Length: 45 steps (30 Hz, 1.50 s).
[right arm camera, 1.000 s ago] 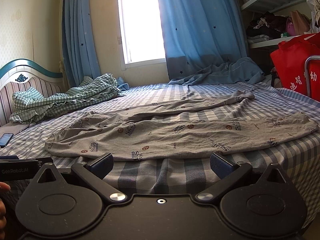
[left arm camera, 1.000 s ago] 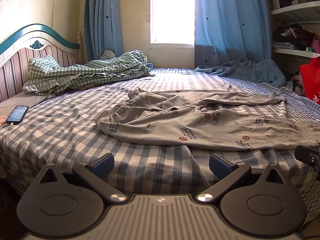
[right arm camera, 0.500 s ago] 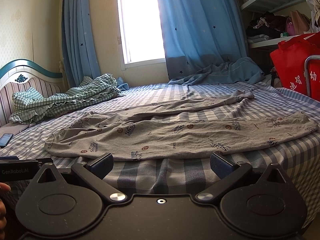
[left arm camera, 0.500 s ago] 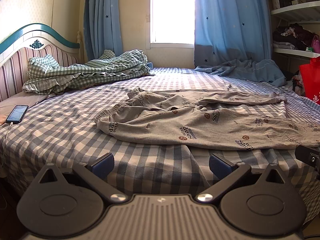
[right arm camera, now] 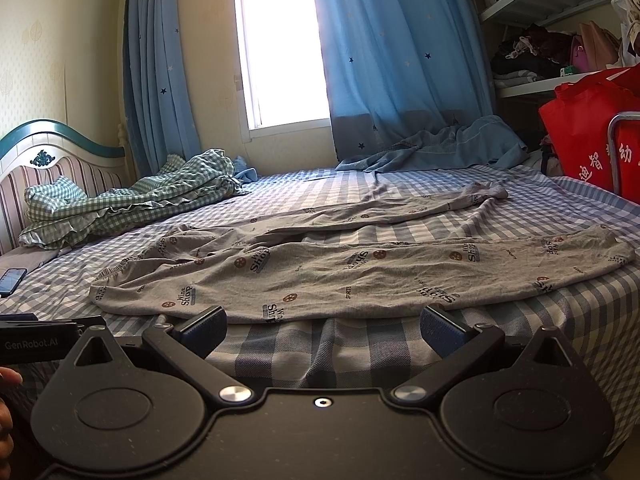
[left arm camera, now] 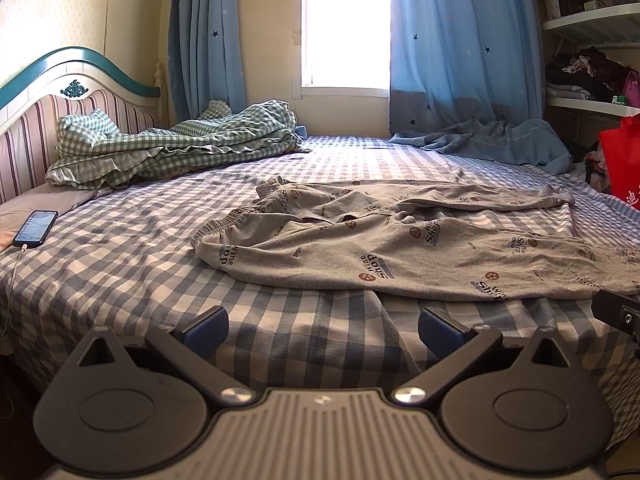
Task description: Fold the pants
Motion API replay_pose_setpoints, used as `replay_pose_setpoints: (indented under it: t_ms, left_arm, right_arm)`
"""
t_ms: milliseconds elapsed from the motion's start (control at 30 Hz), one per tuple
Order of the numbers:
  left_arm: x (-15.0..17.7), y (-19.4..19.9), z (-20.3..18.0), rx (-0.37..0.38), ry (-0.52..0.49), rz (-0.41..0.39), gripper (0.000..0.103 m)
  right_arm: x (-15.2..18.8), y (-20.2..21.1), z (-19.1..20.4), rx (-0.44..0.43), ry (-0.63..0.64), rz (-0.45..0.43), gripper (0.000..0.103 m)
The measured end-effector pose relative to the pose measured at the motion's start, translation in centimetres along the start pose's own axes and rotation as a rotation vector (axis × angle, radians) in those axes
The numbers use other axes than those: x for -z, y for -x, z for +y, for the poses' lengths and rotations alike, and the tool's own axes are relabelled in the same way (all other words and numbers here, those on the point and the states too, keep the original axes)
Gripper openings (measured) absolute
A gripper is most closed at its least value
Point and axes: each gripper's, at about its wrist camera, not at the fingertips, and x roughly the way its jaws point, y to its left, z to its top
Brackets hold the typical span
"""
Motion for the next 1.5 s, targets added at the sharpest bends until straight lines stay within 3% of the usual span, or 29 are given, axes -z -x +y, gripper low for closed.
replay_pose_setpoints:
  t_ms: [400,633,867,1033,1200,1333,1500]
  left_arm:
    - [0.1,0.1,0.1,-0.002,0.002,0.012,0.103]
    - [-0.3,-0.8,0.0,0.000,0.010,0.062,0.103]
    - [-3.1,-1.8,0.3,0.012,0.020,0.140,0.103]
    - [-6.5,-2.9,0.7,0.003,0.031,0.150,0.103]
    - [-10.3,-6.0,1.5,0.077,0.076,0.152,0.103]
    - [-13.8,-11.1,2.8,0.141,0.151,0.219,0.103]
    - [-17.6,-17.3,4.5,0.129,0.151,0.220,0.103]
  right_arm:
    - [-0.2,0.0,-0.1,0.001,0.000,0.002,0.102]
    - [-0.8,-0.1,0.2,0.030,0.013,0.036,0.102]
    - [-2.7,-0.6,0.4,0.056,0.017,0.062,0.102]
    - [-5.3,-2.3,0.5,0.073,0.051,0.108,0.102]
    - [-7.9,-5.2,0.3,0.049,0.096,0.130,0.102]
    - [-10.4,-9.5,0.1,0.024,0.139,0.153,0.102]
    - [-13.3,-15.5,-0.4,-0.072,0.160,0.144,0.102]
